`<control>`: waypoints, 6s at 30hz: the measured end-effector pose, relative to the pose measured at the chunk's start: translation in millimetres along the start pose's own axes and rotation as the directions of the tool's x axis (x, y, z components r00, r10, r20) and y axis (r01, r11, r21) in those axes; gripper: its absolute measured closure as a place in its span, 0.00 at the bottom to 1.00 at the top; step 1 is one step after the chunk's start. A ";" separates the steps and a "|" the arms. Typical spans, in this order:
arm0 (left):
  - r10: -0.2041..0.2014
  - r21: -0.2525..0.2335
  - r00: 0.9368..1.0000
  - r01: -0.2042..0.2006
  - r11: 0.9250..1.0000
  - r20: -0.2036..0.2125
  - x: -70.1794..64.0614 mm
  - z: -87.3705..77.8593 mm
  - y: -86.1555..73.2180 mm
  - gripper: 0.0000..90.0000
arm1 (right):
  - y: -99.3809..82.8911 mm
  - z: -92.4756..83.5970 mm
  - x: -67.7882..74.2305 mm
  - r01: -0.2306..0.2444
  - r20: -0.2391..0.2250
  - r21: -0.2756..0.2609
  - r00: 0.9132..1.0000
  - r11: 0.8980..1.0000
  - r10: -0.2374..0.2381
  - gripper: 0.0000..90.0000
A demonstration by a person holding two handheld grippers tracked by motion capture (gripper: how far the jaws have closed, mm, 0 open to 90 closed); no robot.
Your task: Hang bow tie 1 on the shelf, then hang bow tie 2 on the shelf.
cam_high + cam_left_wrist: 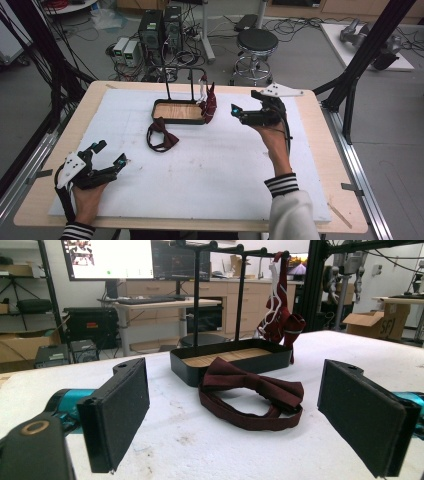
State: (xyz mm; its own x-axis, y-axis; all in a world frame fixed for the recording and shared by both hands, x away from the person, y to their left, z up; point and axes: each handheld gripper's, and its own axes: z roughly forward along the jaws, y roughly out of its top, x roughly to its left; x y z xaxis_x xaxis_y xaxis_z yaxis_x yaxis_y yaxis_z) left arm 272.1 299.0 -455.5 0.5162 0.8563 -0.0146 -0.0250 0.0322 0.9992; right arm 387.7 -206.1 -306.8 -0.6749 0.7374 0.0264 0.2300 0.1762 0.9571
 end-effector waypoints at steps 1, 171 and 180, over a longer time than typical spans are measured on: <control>0.000 0.000 1.000 0.000 1.000 0.000 0.0 0.0 0.0 0.15 | -2.7 -6.0 2.3 0.000 0.006 -0.005 1.000 1.000 0.000 0.10; -0.104 0.809 0.995 0.051 0.586 0.012 -55.2 182.6 44.0 0.30 | -182.0 -90.3 40.6 -0.006 0.168 -0.271 0.984 0.963 0.053 0.10; -0.120 0.837 0.993 0.082 0.542 -0.019 -54.2 187.8 37.5 0.32 | -182.0 -90.4 41.2 -0.023 0.165 -0.269 0.984 0.963 0.070 0.10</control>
State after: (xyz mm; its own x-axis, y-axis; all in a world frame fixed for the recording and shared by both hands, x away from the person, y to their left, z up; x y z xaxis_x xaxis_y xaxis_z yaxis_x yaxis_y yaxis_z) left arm 404.0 157.0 -410.1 0.4991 0.8560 -0.1352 0.7448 -0.3439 0.5719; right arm 254.7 -266.7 -453.8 -0.5323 0.8453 0.0453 0.0482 -0.0232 0.9986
